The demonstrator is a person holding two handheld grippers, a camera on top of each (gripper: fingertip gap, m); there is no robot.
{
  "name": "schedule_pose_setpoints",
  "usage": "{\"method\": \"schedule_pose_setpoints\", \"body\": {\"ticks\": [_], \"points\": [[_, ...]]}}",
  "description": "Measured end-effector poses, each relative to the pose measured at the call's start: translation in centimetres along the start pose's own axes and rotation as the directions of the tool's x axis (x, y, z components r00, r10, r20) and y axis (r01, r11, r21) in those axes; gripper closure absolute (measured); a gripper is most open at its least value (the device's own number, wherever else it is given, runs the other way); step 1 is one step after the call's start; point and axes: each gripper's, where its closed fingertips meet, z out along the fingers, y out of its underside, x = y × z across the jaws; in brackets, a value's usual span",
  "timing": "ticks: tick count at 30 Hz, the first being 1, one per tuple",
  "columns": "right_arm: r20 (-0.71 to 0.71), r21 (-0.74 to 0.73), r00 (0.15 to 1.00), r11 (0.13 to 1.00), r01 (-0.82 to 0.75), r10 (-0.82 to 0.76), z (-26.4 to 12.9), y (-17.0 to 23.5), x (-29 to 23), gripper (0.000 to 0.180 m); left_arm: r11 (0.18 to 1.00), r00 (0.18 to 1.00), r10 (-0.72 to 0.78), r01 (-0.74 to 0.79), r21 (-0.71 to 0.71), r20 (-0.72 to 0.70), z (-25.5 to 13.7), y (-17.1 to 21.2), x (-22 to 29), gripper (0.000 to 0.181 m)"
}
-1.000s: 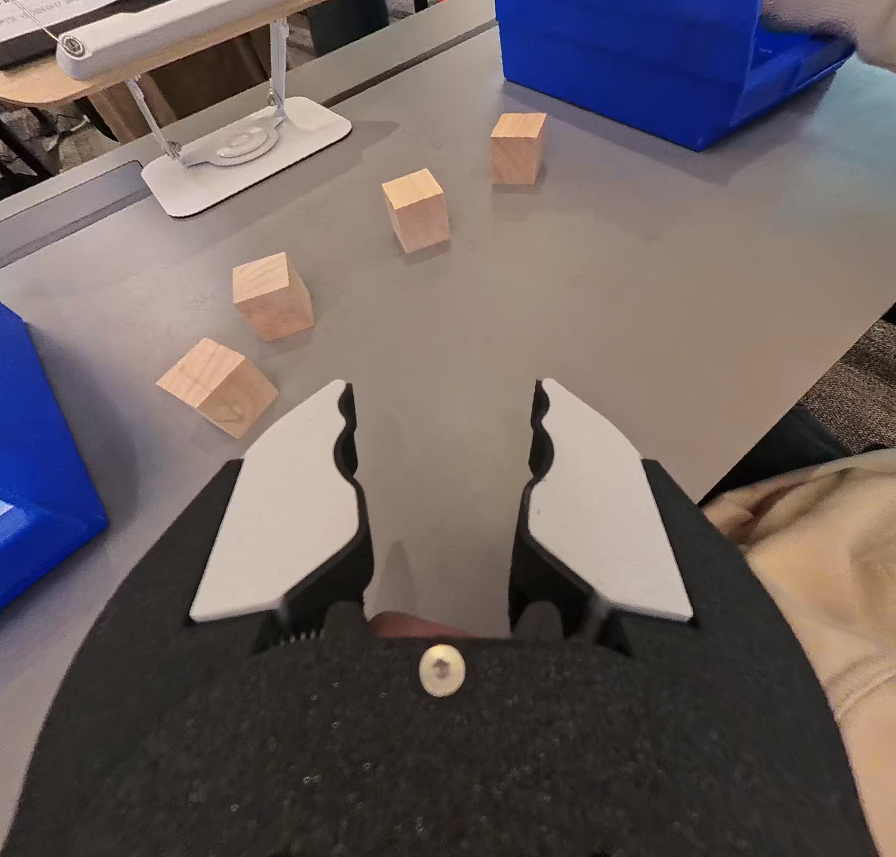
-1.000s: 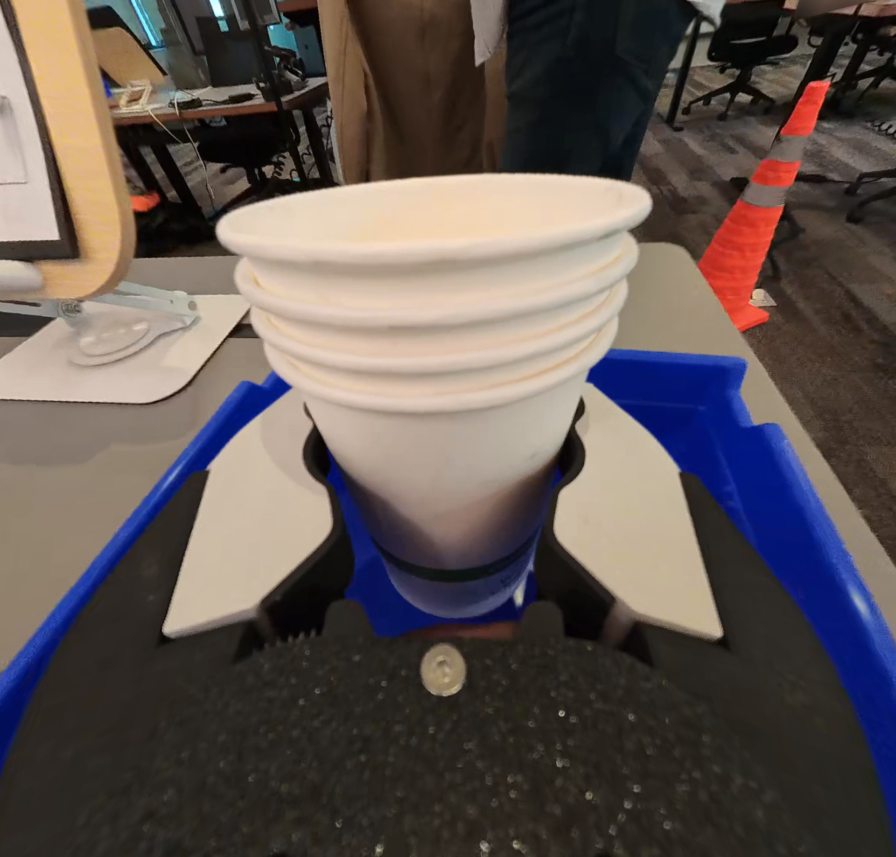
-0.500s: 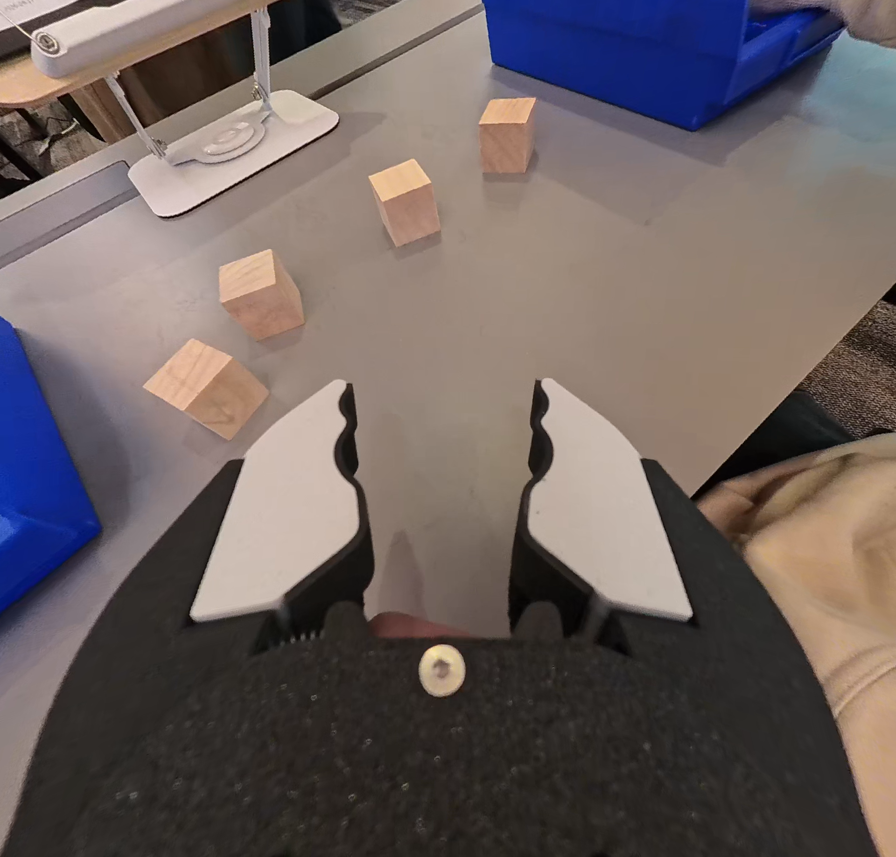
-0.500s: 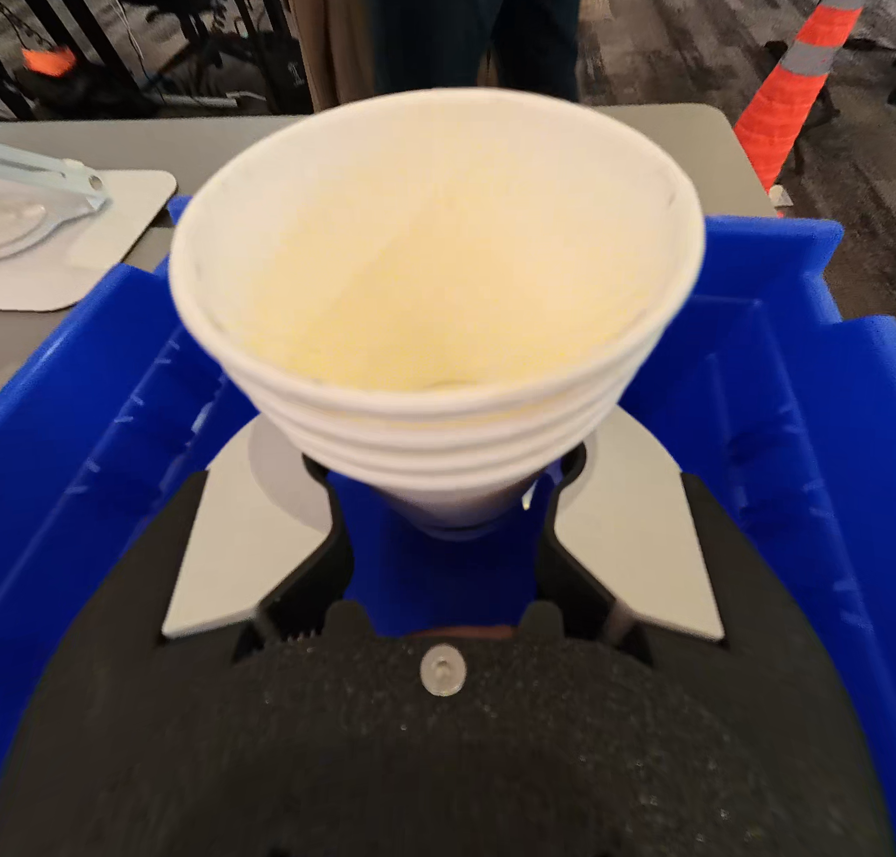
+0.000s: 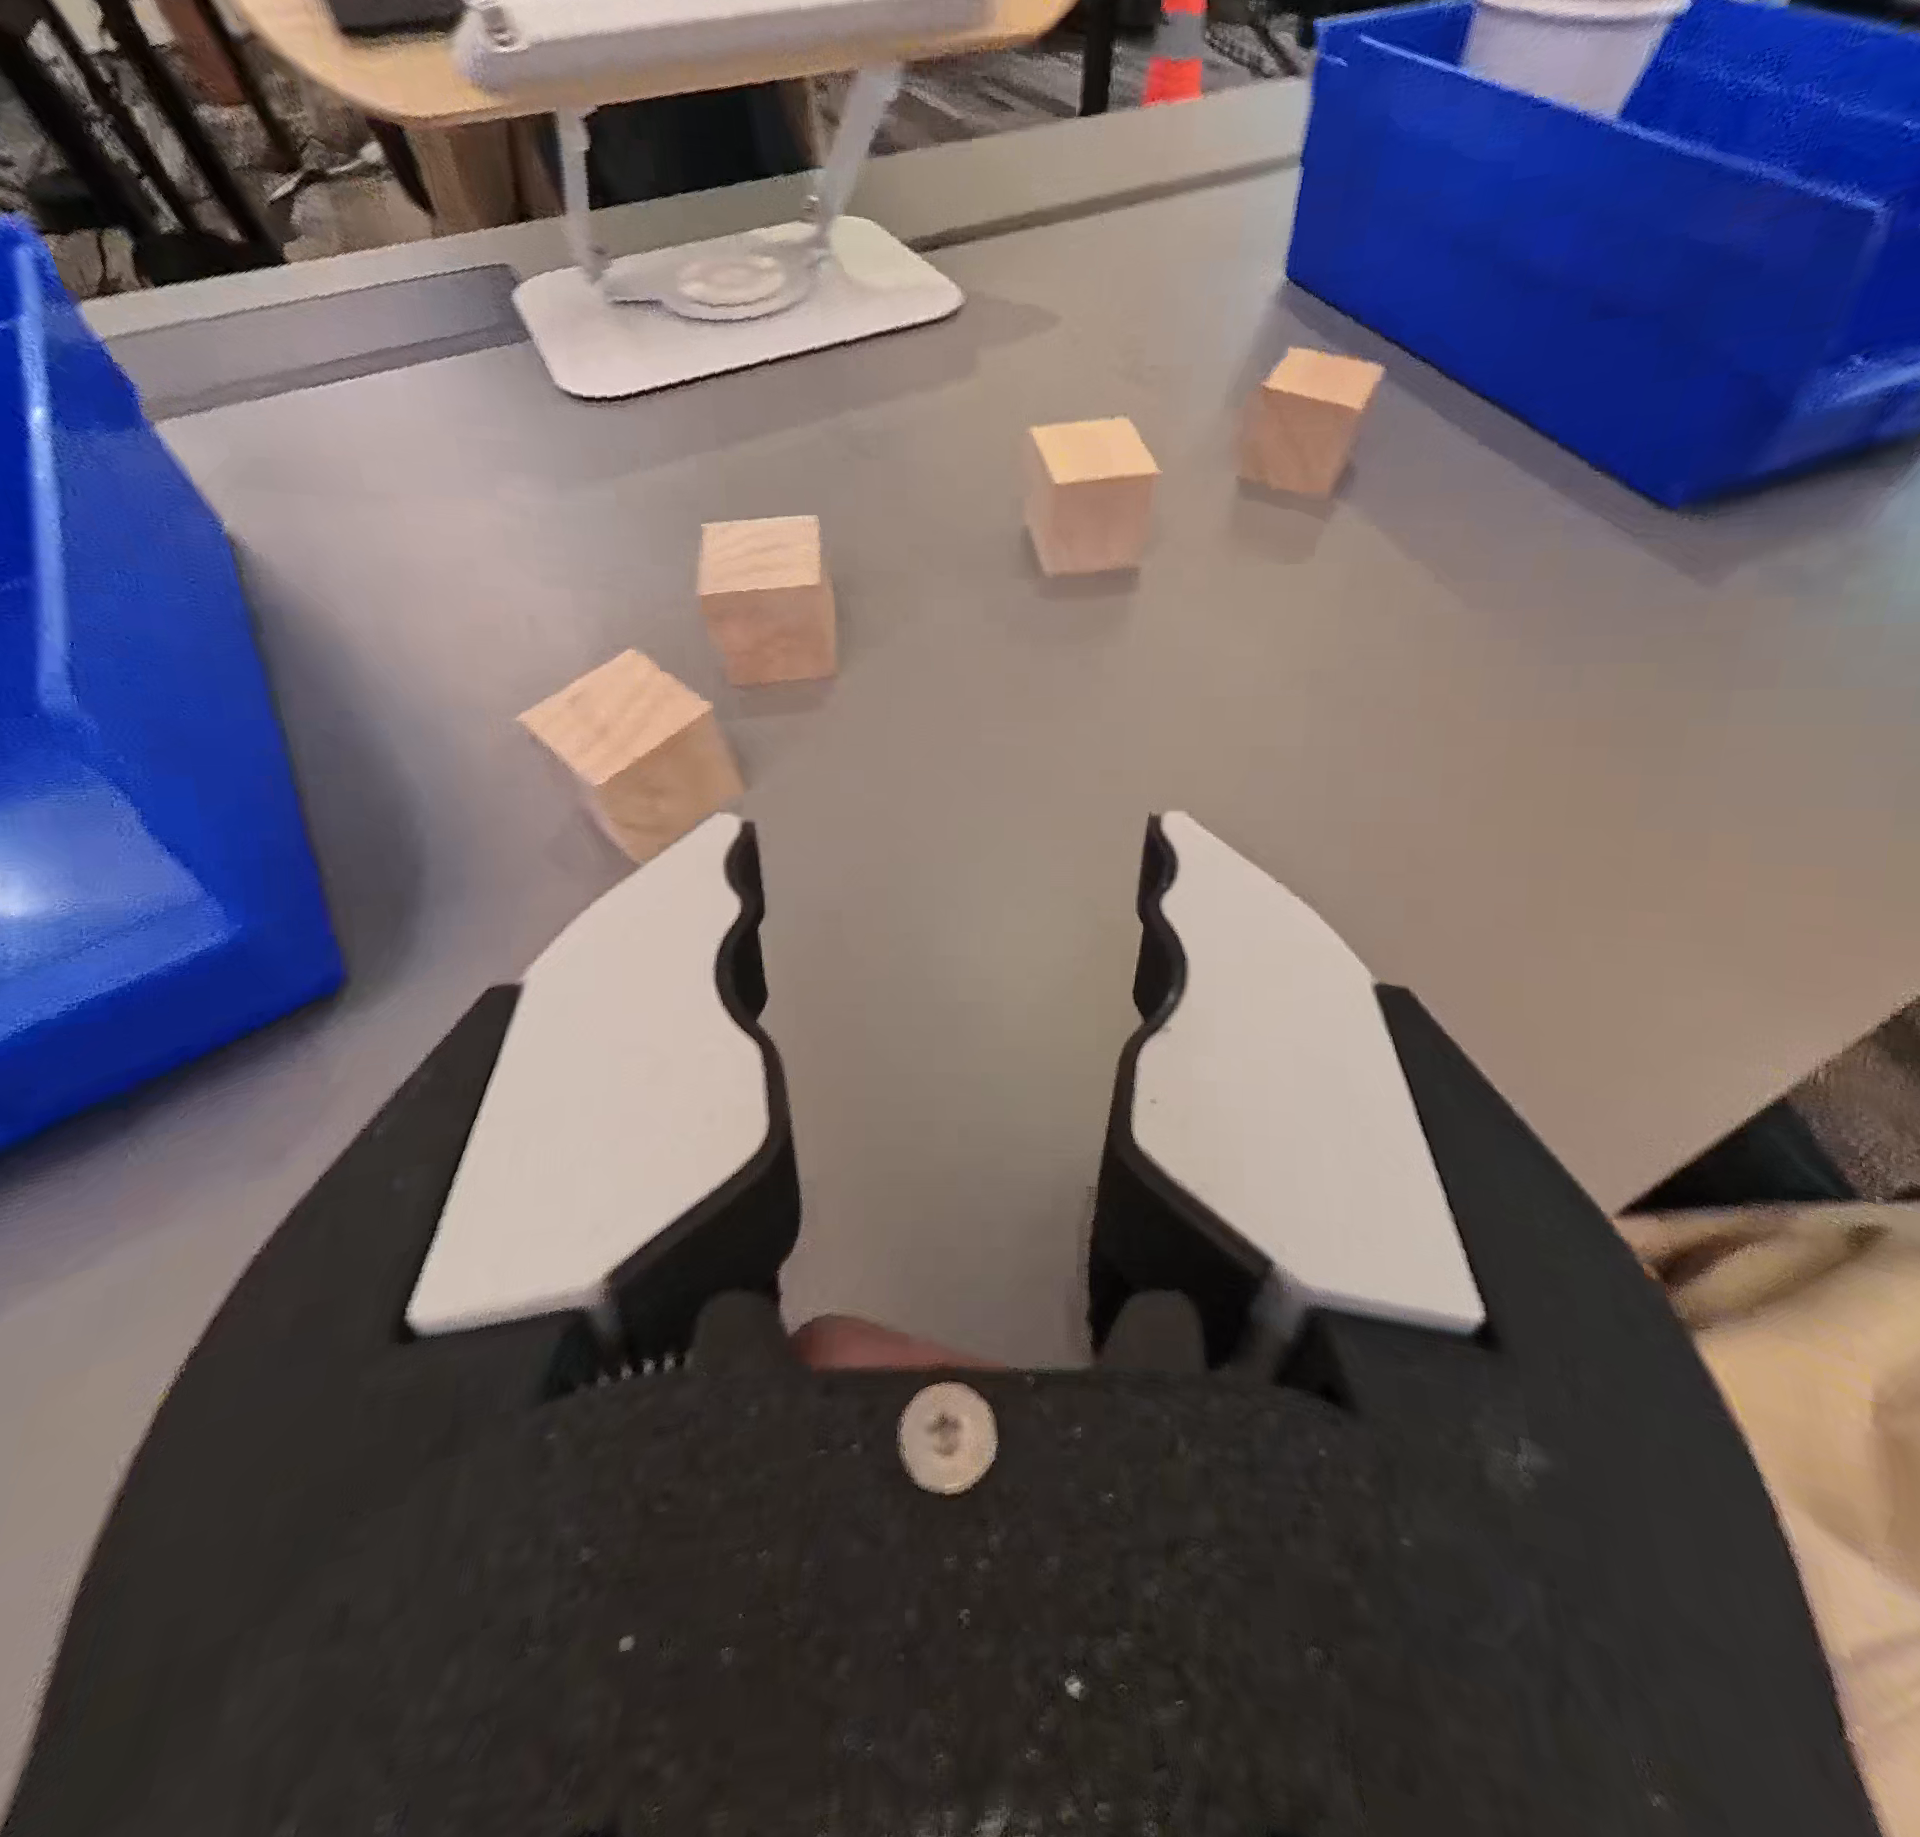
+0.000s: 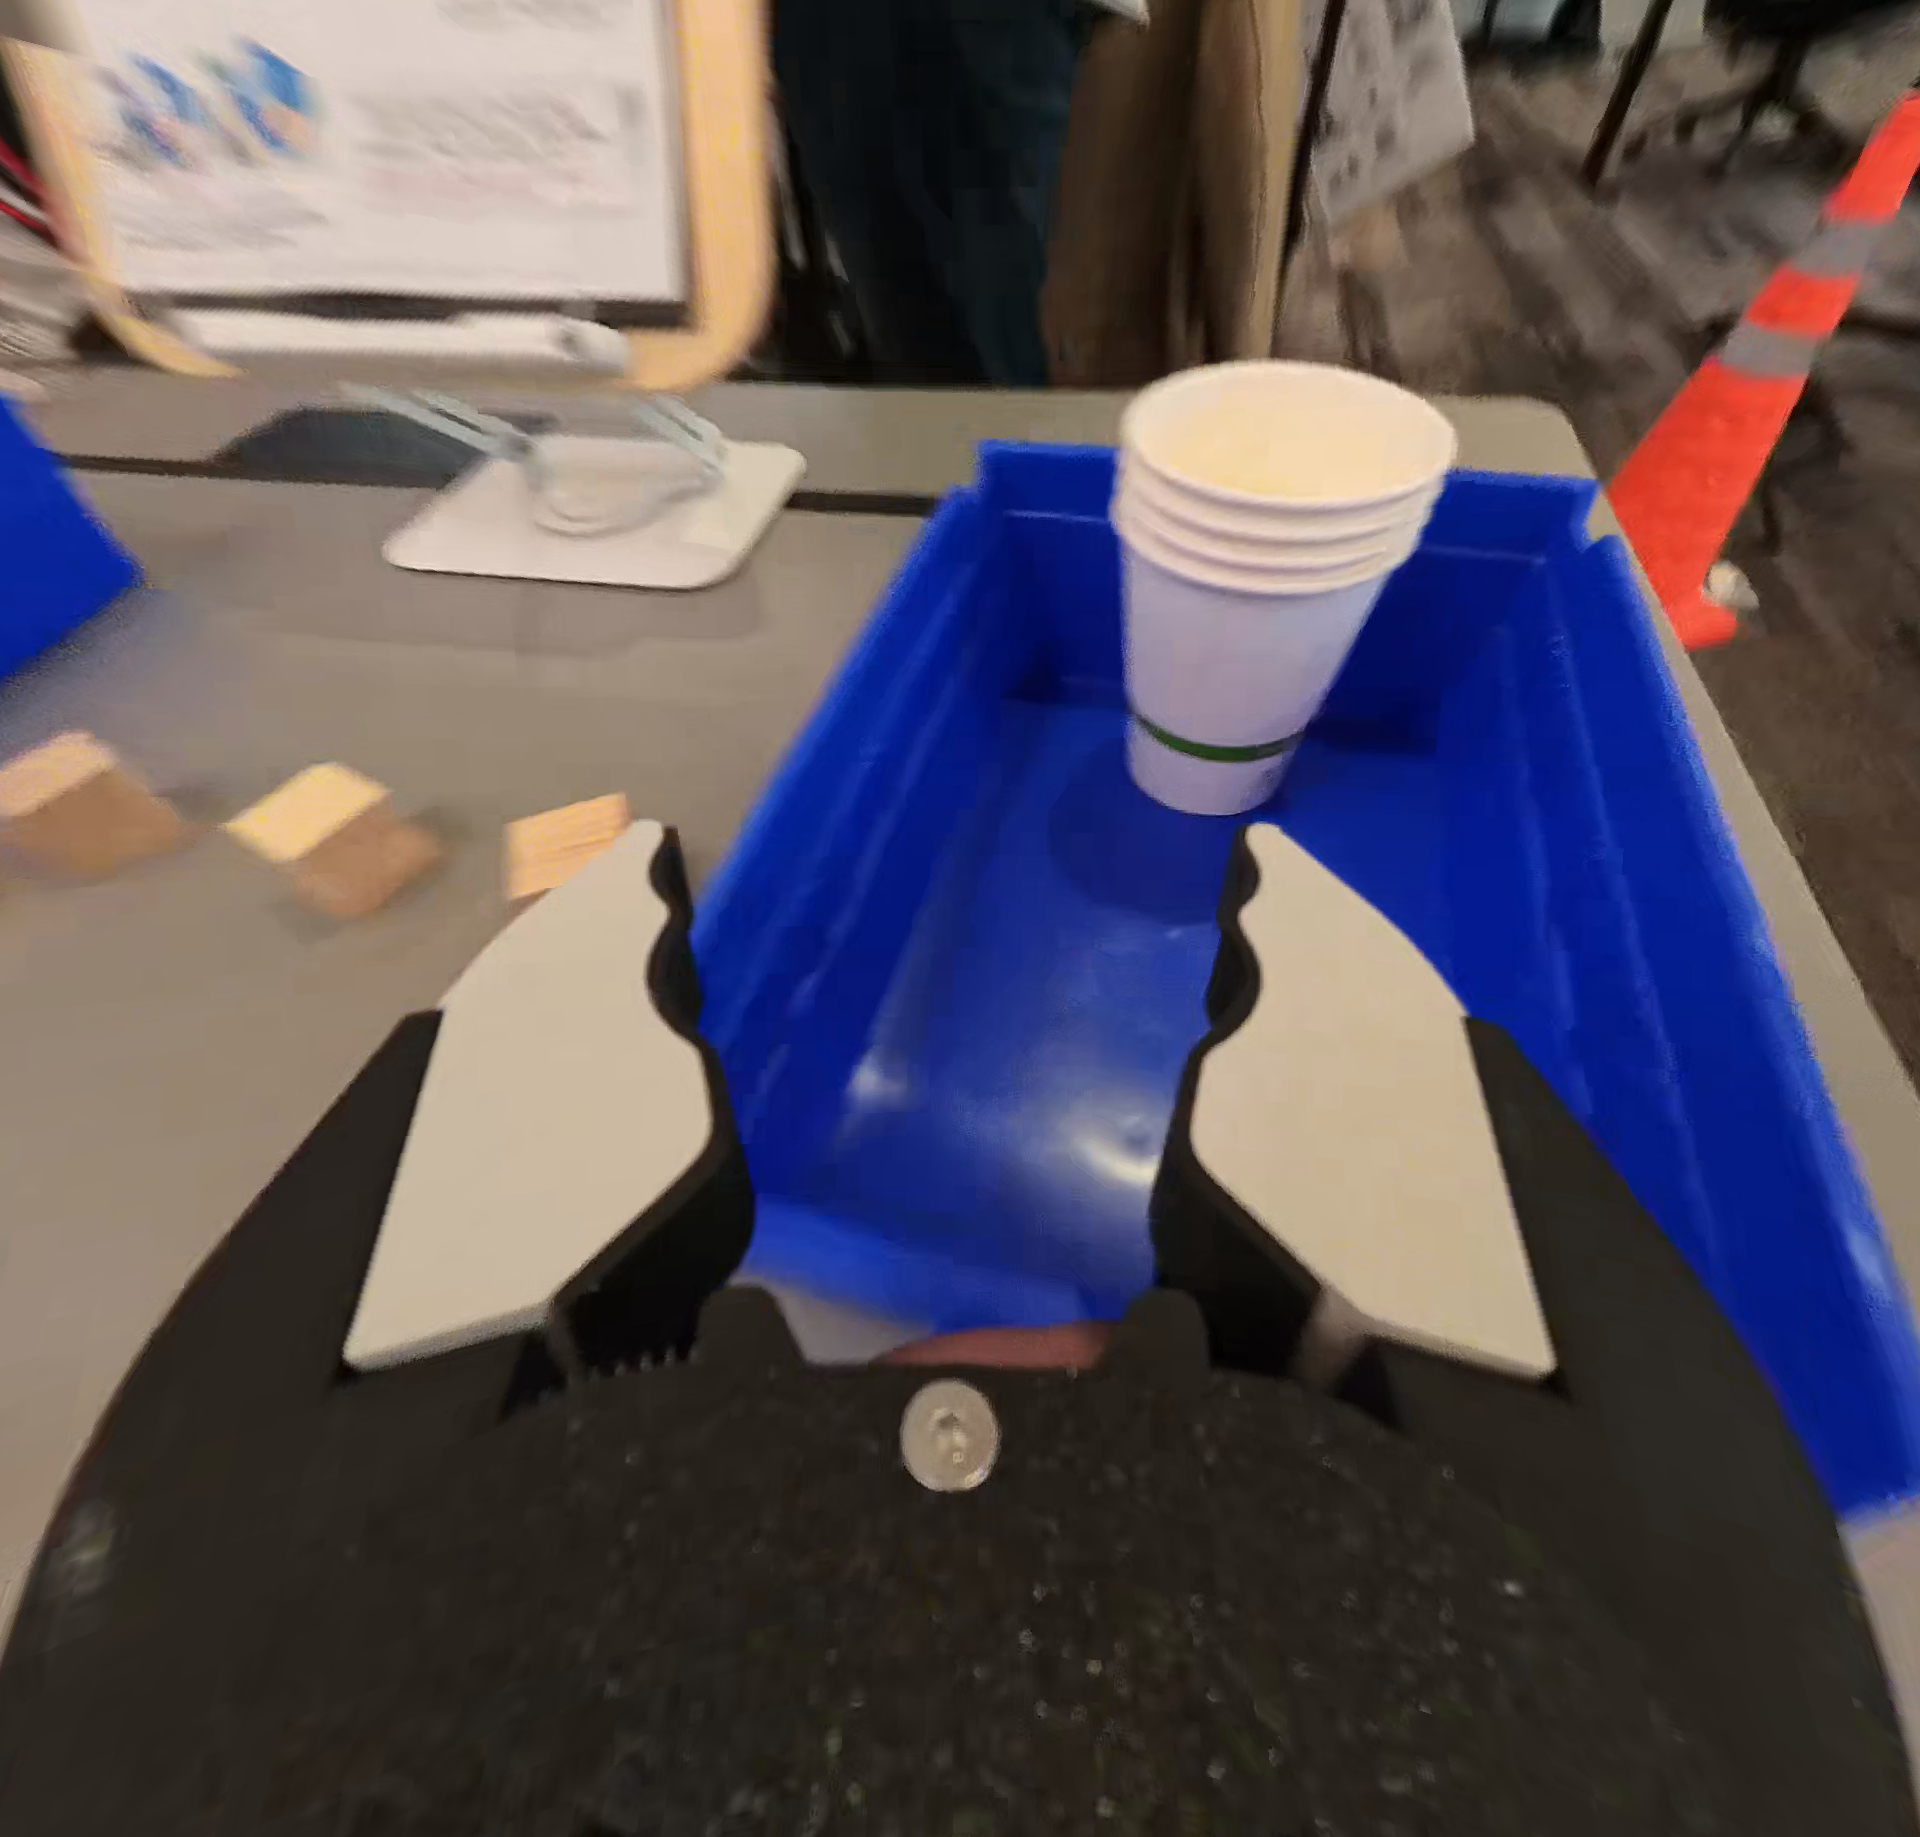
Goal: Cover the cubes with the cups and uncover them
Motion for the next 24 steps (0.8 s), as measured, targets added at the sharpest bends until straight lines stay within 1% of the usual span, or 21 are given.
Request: {"method": "schedule_pose_setpoints", "body": {"ticks": [1,3,5,6,8,9,11,14,17,20,22,24], "points": [[0.027,0.044,1.0,0.999,0.012,-0.013,-2.1,0.4,-2.2,0.09,1.0,1.0,-0.021,0.021,0.004,0.009,0.0,0.0,-0.5,0.112],[0.081,0.083,0.996,0.996,0.032,-0.039,-5.0,2.4,-6.8,0.094,0.999,0.999,-0.038,0.038,0.0,0.025,0.2,0.2,-1.2,0.112],[0.152,0.038,0.988,0.999,0.033,-0.038,-6.3,5.7,-11.1,0.095,1.0,0.999,-0.026,0.027,-0.013,0.039,0.4,0.5,-1.4,0.112],[0.212,-0.005,0.977,1.0,0.021,-0.02,-6.4,7.5,-13.4,0.095,1.0,0.999,-0.02,0.02,-0.015,0.044,0.4,0.6,-1.4,0.112],[0.289,-0.112,0.957,0.993,0.045,-0.01,-5.8,10.4,-16.8,0.094,1.0,0.999,-0.003,0.004,-0.024,0.046,0.5,0.8,-1.1,0.112],[0.316,-0.155,0.948,0.983,0.1,-0.047,-5.2,11.3,-18.0,0.093,1.0,0.999,0.006,-0.005,-0.031,0.046,0.5,1.0,-0.9,0.112],[0.314,-0.239,0.939,0.946,0.219,-0.138,-3.3,11.8,-18.5,0.09,0.999,0.999,0.021,-0.019,-0.043,0.038,0.5,1.3,-0.6,0.112],[0.336,-0.331,0.923,0.893,0.303,-0.189,0.2,9.0,-18.8,0.095,0.998,0.999,0.03,-0.028,-0.049,0.025,0.6,1.3,-0.2,0.112],[0.318,-0.426,0.898,0.801,0.421,-0.303,5.2,5.7,-17.4,0.099,0.998,0.999,0.034,-0.034,-0.054,0.008,0.6,1.4,0.2,0.112],[0.357,-0.574,0.9,0.701,0.422,-0.25,9.5,5.4,-16.8,0.099,0.997,0.999,0.053,-0.053,-0.053,-0.004,0.4,1.3,0.6,0.112],[0.354,-0.676,0.907,0.608,0.417,-0.227,11.4,6.5,-15.8,0.1,0.996,0.997,0.071,-0.071,-0.047,0.0,0.1,1.1,0.6,0.112],[0.328,-0.728,0.916,0.556,0.402,-0.233,12.7,7.2,-14.7,0.1,0.996,0.997,0.079,-0.079,-0.042,-0.001,-0.1,0.9,0.6,0.112]]}}
